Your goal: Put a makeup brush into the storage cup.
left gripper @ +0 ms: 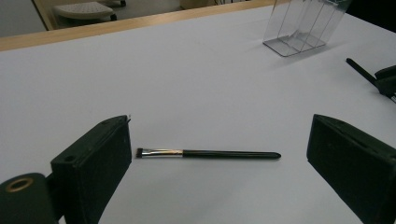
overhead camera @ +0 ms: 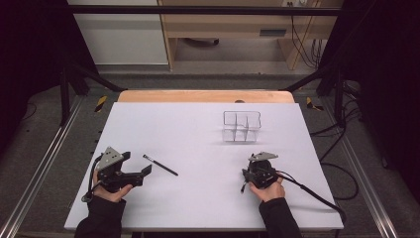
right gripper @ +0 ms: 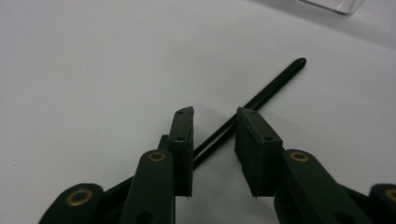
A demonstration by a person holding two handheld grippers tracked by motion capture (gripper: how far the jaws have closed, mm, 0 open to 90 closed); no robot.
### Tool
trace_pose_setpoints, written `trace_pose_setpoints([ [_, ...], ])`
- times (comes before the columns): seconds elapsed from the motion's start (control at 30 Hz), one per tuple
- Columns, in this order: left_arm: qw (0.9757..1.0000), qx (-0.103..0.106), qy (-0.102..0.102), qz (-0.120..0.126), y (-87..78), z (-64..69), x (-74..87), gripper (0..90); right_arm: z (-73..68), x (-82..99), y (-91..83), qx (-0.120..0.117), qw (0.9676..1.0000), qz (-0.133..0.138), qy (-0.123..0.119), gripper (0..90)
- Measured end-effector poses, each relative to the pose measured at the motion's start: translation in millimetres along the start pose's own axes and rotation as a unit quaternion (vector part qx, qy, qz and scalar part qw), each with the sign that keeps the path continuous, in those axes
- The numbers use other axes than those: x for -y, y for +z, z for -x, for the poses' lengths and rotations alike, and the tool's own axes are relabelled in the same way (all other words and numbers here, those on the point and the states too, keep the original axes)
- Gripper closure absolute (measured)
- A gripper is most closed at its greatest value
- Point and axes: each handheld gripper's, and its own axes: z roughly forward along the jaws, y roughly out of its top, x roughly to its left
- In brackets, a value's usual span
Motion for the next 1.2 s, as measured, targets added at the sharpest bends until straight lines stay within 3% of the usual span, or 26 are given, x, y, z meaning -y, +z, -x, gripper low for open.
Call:
trace_pose_setpoints([
  [0.3, 1.0000, 0.001, 0.001, -0.002, 0.3, 0.2, 0.2, 5.9, 3.4, 0.0, -2.4, -0.002, 1.0000, -0.005, -0.004, 73.7],
  [0.57, 1.0000, 0.002, 0.001, -0.004, 1.5, 0.8, 0.7, 6.0, 12.2, 2.4, -4.9, -0.018, 0.9996, -0.006, 0.022, 75.5],
  [0.93, 1.0000, 0.004, 0.001, -0.003, 1.1, 1.3, 0.7, 6.4, 12.8, 2.3, -6.9, -0.016, 0.9997, -0.005, 0.019, 79.3],
  [1.13, 1.0000, 0.004, 0.002, -0.004, 1.4, 1.6, 0.6, 6.4, 13.8, 1.7, -8.0, -0.012, 0.9996, -0.010, 0.022, 79.0],
  [1.2, 1.0000, 0.004, 0.002, -0.003, 1.1, 1.3, 0.6, 6.5, 14.2, 1.6, -7.6, -0.010, 0.9997, -0.009, 0.021, 74.8],
])
